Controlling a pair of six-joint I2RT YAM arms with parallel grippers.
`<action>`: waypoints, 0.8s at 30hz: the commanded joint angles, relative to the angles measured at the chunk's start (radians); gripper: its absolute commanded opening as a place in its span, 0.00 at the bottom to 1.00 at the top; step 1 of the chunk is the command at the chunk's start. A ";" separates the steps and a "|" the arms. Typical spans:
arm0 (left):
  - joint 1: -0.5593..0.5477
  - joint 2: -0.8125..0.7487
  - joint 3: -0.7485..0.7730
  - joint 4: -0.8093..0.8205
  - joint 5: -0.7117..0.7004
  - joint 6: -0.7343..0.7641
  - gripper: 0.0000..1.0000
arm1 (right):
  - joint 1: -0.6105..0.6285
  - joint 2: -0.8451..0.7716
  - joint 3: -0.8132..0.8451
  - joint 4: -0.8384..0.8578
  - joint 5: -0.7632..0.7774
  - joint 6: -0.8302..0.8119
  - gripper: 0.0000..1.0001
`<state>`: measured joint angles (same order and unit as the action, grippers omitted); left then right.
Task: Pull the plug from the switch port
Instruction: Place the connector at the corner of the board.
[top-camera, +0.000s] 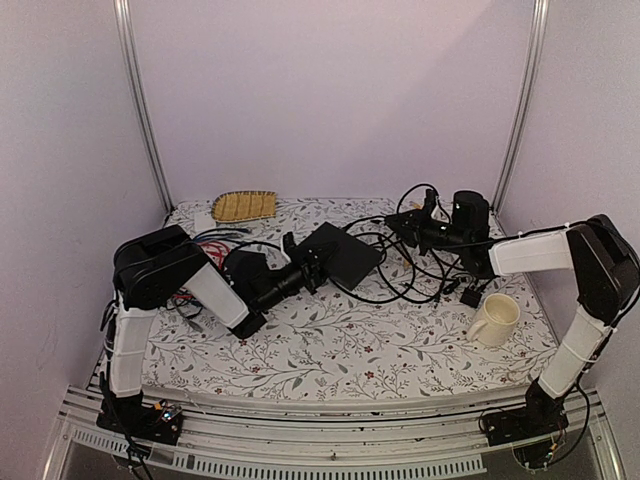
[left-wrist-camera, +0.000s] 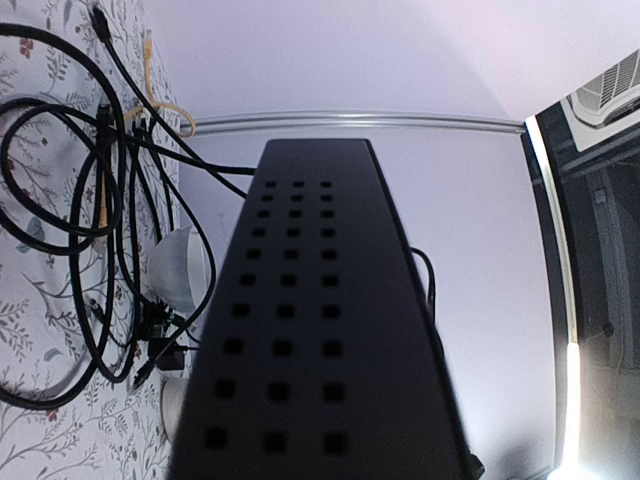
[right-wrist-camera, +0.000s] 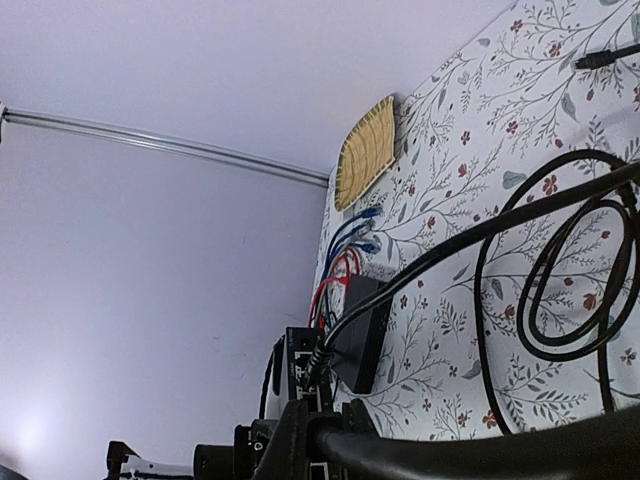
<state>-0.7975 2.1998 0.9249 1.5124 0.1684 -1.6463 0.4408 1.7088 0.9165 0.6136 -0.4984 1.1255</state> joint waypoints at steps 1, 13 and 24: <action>-0.001 -0.003 0.033 0.181 -0.102 -0.023 0.00 | 0.009 -0.024 0.009 0.026 0.085 -0.030 0.01; 0.014 -0.030 -0.020 0.202 -0.113 -0.001 0.00 | -0.090 -0.083 0.003 -0.015 0.057 -0.056 0.01; 0.023 -0.045 -0.020 0.190 -0.073 0.029 0.00 | -0.241 -0.009 -0.006 -0.086 -0.084 0.016 0.05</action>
<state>-0.7906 2.2013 0.8890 1.5131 0.0742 -1.6440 0.2184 1.6638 0.9184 0.5610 -0.5179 1.1152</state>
